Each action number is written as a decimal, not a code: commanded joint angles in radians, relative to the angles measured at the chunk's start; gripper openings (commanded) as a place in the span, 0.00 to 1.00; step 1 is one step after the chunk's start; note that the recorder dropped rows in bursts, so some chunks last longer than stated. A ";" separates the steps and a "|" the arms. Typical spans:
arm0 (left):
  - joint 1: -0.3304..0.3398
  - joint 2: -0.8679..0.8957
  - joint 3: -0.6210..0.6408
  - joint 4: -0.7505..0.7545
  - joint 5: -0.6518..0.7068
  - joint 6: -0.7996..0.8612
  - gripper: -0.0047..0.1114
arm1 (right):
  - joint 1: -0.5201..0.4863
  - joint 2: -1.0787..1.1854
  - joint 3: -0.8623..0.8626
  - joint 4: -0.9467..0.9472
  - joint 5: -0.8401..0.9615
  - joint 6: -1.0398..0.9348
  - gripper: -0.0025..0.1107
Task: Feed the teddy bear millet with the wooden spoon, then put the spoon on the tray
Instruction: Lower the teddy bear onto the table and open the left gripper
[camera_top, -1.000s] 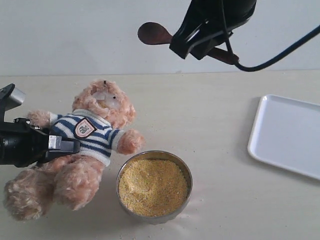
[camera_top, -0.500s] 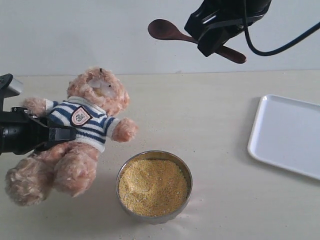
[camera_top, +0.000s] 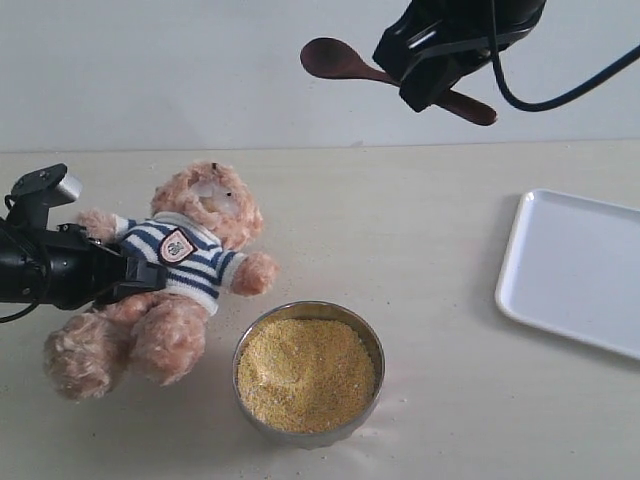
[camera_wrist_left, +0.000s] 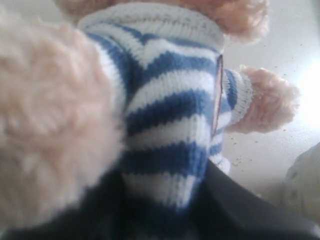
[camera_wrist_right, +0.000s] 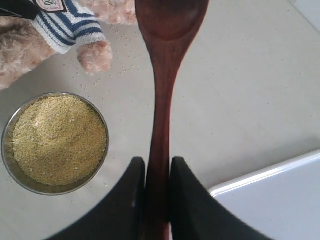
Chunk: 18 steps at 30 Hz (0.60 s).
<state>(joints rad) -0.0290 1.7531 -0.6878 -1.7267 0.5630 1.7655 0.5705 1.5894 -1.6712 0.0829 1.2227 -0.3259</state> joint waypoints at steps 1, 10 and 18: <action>-0.002 0.016 -0.018 -0.018 0.016 0.023 0.08 | -0.004 -0.012 -0.004 -0.008 -0.002 0.002 0.02; -0.002 0.017 -0.046 -0.018 0.010 0.037 0.08 | -0.004 -0.012 -0.004 -0.006 -0.002 0.002 0.02; -0.002 0.017 -0.046 -0.018 0.013 0.035 0.51 | -0.004 -0.012 -0.004 0.007 -0.002 0.007 0.02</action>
<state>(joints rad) -0.0290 1.7742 -0.7256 -1.7267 0.5610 1.7980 0.5705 1.5894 -1.6712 0.0851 1.2227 -0.3239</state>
